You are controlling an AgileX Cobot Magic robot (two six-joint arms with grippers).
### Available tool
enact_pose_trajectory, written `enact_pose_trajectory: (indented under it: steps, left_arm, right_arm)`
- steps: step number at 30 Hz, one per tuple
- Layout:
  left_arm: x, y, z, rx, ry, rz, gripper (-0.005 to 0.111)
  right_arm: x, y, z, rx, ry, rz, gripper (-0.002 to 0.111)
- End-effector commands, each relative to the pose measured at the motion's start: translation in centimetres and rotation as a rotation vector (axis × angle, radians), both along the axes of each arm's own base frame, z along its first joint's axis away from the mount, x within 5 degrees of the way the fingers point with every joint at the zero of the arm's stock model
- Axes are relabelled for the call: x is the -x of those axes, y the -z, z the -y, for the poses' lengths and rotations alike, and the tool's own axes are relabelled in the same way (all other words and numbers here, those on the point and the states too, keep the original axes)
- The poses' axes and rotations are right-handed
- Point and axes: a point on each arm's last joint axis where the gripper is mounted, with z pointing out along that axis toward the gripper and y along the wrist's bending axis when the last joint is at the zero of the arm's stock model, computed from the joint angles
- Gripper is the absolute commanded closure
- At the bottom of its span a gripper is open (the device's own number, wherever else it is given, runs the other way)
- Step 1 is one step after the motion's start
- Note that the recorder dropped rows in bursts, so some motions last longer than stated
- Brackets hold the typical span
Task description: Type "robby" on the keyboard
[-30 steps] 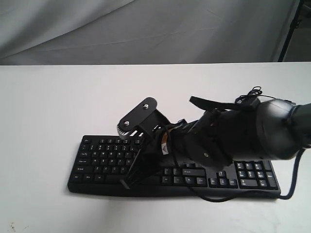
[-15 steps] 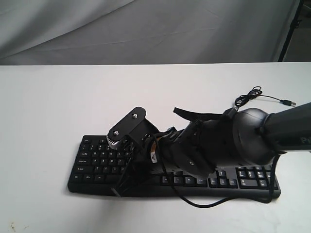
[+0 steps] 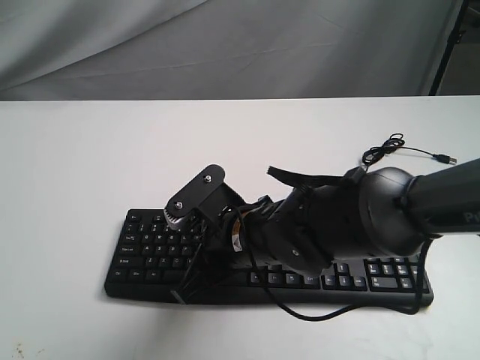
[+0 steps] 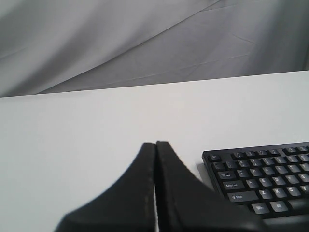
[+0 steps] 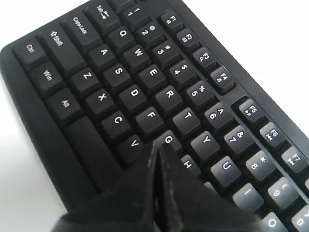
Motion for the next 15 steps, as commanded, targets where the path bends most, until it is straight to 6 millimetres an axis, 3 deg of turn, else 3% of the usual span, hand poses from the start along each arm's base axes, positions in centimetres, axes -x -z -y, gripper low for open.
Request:
enact_pose_trajectory:
  steps: [1,9,15]
  left_arm:
    - [0.0,0.1,0.0,-0.001,0.006,0.007,0.107]
    - [0.0,0.1,0.0,-0.001,0.006,0.007,0.107]
    - [0.0,0.1,0.0,-0.001,0.006,0.007,0.107]
  right_arm:
    - [-0.1,0.6,-0.2,-0.001,0.007,-0.009,0.108]
    - [-0.2,1.6,-0.4,-0.001,0.006,-0.011,0.108]
    - [-0.2,0.1,-0.2,-0.015,0.005,0.004,0.108]
